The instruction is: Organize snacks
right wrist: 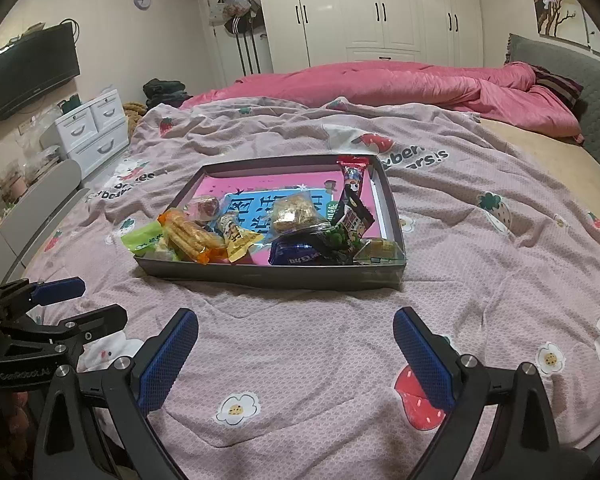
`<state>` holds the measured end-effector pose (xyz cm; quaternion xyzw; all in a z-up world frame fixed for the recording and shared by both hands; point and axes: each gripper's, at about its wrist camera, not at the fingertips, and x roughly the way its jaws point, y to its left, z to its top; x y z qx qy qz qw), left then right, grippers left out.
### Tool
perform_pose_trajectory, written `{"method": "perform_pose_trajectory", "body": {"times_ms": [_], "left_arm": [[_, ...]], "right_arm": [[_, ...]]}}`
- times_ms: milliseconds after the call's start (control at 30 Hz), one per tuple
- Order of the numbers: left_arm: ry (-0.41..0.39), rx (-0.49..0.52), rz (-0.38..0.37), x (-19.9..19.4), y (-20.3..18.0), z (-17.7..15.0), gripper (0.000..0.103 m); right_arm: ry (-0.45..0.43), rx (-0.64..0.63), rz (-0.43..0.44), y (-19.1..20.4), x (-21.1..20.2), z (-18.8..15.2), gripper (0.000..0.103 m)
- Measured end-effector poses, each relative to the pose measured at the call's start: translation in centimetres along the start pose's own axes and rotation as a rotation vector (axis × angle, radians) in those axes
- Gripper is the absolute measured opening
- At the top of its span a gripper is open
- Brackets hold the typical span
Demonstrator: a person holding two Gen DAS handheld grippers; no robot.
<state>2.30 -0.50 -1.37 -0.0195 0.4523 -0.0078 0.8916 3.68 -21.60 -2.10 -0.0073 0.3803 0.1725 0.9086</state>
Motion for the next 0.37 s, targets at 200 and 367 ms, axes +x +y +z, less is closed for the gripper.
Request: {"method": "perform_pose_trajectory", "body": {"times_ms": [200,367], "left_arm": [[0.003,0.001,-0.011,0.5,0.0,0.1,0.081],[-0.004,0.004,-0.026,0.8,0.7,0.9,0.081]], "right_arm": [[0.010,0.006,0.005,-0.2,0.8,0.1,0.099],[0.009,0.029,0.009,-1.1,1.7,0.6,0.099]]}}
